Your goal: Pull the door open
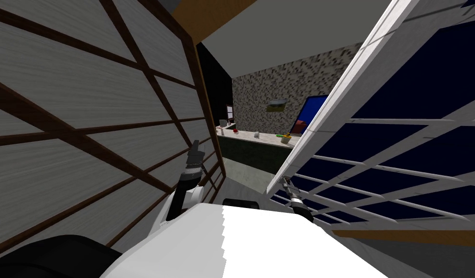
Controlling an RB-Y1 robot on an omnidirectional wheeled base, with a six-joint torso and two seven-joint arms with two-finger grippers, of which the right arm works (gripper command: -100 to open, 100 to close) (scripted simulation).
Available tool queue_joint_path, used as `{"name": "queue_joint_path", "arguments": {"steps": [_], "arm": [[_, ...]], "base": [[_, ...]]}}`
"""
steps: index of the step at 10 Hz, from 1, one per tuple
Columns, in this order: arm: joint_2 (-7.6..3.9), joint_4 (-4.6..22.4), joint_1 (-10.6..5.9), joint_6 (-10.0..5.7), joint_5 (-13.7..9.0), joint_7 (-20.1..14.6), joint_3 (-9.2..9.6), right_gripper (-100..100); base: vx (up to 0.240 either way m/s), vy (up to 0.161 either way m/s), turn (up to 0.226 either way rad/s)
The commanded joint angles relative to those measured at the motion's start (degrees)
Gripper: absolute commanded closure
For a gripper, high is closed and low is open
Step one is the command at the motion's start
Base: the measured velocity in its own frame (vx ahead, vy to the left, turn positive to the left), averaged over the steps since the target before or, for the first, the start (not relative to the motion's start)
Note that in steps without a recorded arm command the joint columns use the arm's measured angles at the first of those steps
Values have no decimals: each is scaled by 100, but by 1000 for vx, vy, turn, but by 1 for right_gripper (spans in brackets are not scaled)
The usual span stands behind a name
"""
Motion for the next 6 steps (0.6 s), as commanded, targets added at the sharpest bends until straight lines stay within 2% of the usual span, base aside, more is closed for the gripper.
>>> {"name": "queue_joint_path", "arguments": {"steps": [1, 6], "arm": [[-5, 10, -9, -8, -62, -231, 31, 100], [-20, 14, -35, 11, -283, -977, 166, 100]], "base": [[-24, -12, 27], [-30, -14, 33]]}}
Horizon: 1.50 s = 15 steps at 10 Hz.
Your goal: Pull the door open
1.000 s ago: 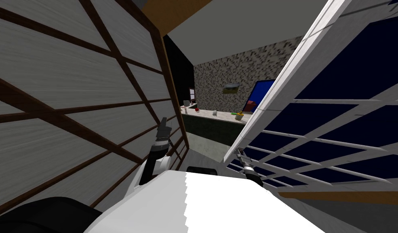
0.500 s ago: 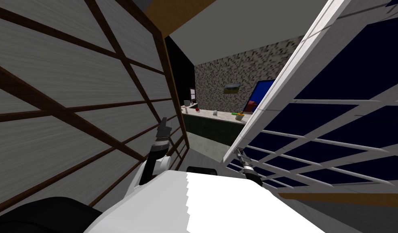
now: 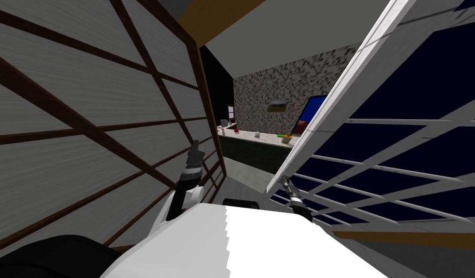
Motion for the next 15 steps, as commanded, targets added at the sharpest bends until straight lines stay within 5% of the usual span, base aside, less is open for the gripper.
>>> {"name": "queue_joint_path", "arguments": {"steps": [1, 15], "arm": [[3, -7, 6, 4, -37, -173, 20, 100], [-42, 5, -72, 60, -692, -2203, 420, 100]], "base": [[-27, -14, 18], [-33, -15, 33]]}}
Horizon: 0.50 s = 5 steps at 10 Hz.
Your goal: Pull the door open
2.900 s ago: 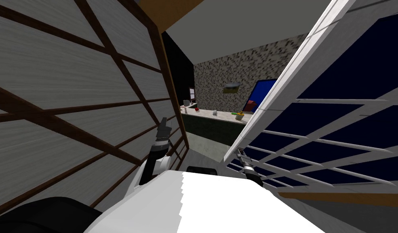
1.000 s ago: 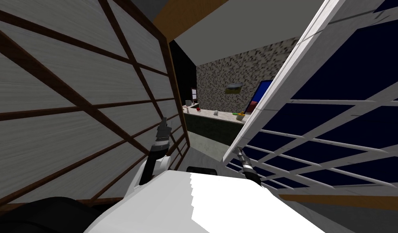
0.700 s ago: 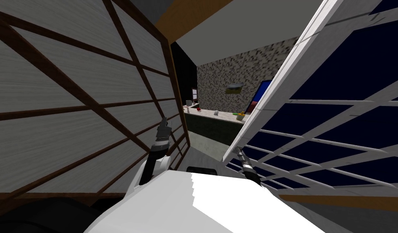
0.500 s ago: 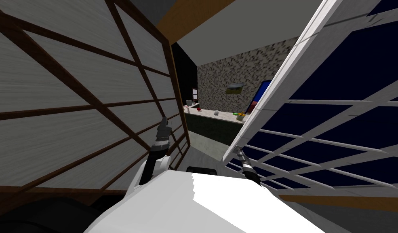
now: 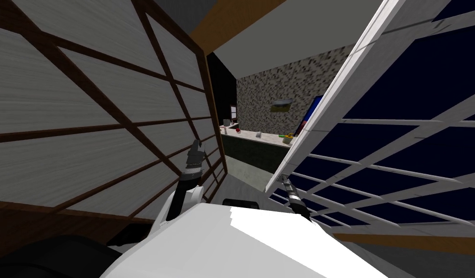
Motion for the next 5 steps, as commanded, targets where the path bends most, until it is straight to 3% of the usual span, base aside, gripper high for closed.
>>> {"name": "queue_joint_path", "arguments": {"steps": [1, 5], "arm": [[13, 1, 11, 12, -47, -216, 34, 100], [-3, 6, -17, 32, -283, -816, 179, 100]], "base": [[-34, -17, 26], [-36, -14, 35]]}}
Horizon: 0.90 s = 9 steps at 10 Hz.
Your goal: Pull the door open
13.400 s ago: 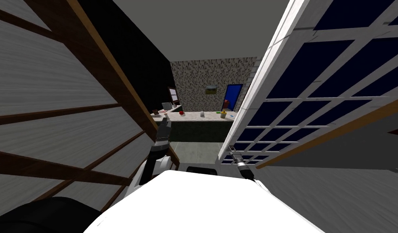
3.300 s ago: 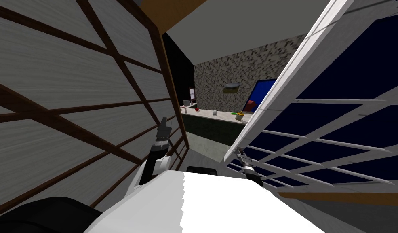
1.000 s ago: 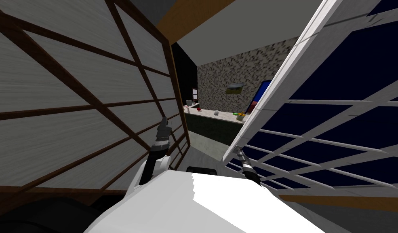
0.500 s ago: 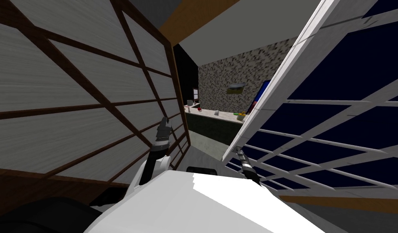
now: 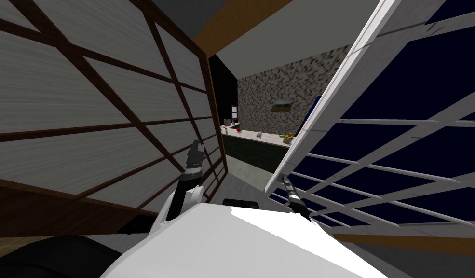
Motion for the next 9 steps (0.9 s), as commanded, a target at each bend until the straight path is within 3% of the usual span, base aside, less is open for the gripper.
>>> {"name": "queue_joint_path", "arguments": {"steps": [1, 9], "arm": [[15, 12, 5, 7, -47, -225, 41, 100], [-15, 20, -46, 44, -476, -1391, 304, 100]], "base": [[-40, -17, 27], [-36, -15, 35]]}}
